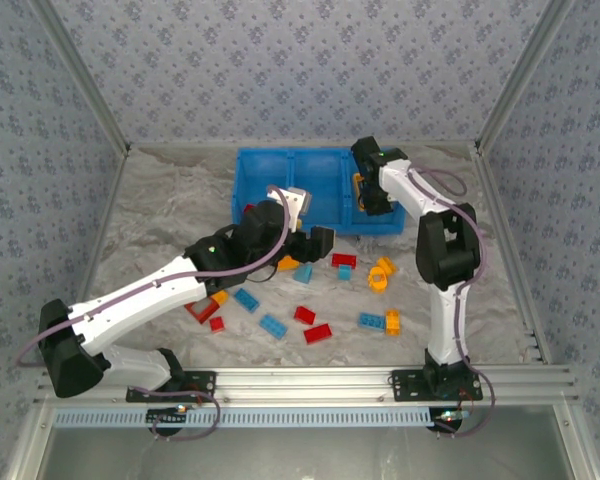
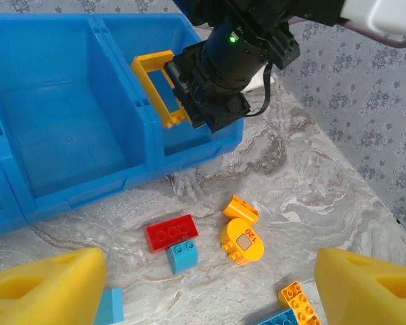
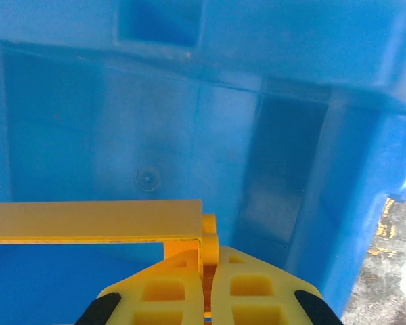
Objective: Sort the legos into containers by color
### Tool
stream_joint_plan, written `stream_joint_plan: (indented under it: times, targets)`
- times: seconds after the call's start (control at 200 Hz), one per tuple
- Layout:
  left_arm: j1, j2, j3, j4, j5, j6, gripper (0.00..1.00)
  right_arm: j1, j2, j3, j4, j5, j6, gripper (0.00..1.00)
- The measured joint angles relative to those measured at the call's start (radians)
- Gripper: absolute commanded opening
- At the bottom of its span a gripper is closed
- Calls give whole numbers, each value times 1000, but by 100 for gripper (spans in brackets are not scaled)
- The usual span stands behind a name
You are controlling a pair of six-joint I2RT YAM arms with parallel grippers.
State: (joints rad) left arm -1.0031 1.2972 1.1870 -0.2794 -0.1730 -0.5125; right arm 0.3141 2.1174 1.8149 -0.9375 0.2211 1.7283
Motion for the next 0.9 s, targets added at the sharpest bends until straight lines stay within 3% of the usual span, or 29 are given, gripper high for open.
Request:
stream_joint_plan:
  times: [0.12,0.32,0.47,0.575,0.899]
  targets:
    - [-8,0,0,-1,-3,0,81,-7,46,31,0,-31,12,0]
    - [-14,0,0,-16,-15,0,81,-11,65,41,4,-46,11,13]
    - [-14,-14,-21,-18,-26,-4,81,-15,65,41,14,-54,4,35]
    - [-14,-33,-40,-34,-31,-12,81,-16,61,41,21,-56,2,42]
    - [-14,-97,-77,-101,-83,-85,80,-7,-103,23,49,-26,-58,43]
